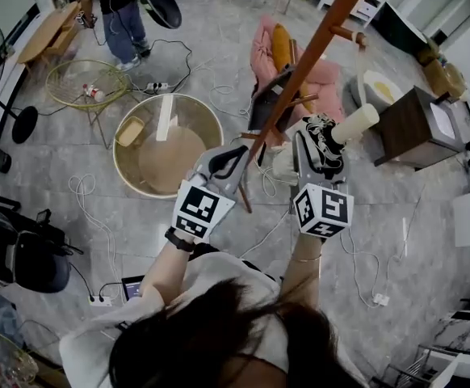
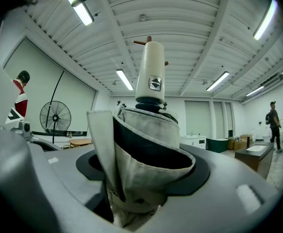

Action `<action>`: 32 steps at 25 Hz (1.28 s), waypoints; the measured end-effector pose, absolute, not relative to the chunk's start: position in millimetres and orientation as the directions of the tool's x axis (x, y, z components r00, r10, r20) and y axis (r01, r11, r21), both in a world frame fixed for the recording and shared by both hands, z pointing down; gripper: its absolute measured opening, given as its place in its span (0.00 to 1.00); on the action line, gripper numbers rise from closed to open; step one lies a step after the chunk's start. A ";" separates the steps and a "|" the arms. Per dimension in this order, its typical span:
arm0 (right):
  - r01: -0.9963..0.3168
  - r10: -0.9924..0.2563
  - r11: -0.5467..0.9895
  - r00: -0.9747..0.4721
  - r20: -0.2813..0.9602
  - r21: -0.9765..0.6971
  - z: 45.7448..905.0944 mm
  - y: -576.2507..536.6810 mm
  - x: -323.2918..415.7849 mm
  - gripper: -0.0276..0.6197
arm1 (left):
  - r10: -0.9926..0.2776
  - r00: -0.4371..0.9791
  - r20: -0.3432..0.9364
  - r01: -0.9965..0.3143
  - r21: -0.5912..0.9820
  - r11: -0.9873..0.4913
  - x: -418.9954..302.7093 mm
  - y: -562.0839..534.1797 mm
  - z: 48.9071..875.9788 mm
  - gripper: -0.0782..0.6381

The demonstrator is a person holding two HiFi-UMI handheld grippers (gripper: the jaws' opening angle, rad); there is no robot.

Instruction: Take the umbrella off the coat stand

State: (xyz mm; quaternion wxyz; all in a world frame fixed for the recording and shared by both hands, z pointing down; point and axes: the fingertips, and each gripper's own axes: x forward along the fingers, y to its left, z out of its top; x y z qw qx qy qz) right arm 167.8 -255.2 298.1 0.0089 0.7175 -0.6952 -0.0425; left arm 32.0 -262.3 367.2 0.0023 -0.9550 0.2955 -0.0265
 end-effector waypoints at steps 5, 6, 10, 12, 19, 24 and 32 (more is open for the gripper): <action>-0.996 -0.998 -0.008 0.002 -0.060 0.092 288.9 -238.8 173.7 0.53 | -0.569 0.821 0.045 -0.568 -0.032 -0.823 46.9 -250.7 361.0 0.19; -0.996 -0.998 -0.005 -0.001 -0.062 0.093 287.7 -234.8 176.4 0.53 | -0.569 0.821 0.043 -0.568 -0.034 -0.823 50.6 -247.7 359.9 0.19; -0.996 -0.998 -0.005 -0.001 -0.059 0.092 285.7 -217.9 192.2 0.53 | -0.566 0.823 0.041 -0.565 -0.041 -0.824 67.5 -234.4 357.6 0.19; -0.995 -0.998 -0.007 0.002 -0.057 0.095 285.8 -208.6 201.6 0.53 | -0.564 0.825 0.041 -0.562 -0.043 -0.826 76.7 -226.9 357.1 0.19; -0.997 -0.999 -0.012 0.008 -0.048 0.081 293.3 -166.7 232.8 0.53 | -0.556 0.830 0.034 -0.554 -0.052 -0.831 104.8 -194.2 353.5 0.19; -0.996 -0.999 -0.014 0.012 -0.030 0.093 307.2 -133.2 250.9 0.53 | -0.555 0.831 0.042 -0.553 -0.049 -0.832 120.8 -169.6 358.1 0.19; -0.996 -1.000 -0.016 0.017 0.011 0.093 340.2 -81.5 267.8 0.53 | -0.537 0.842 0.055 -0.536 -0.034 -0.844 139.3 -128.0 374.4 0.19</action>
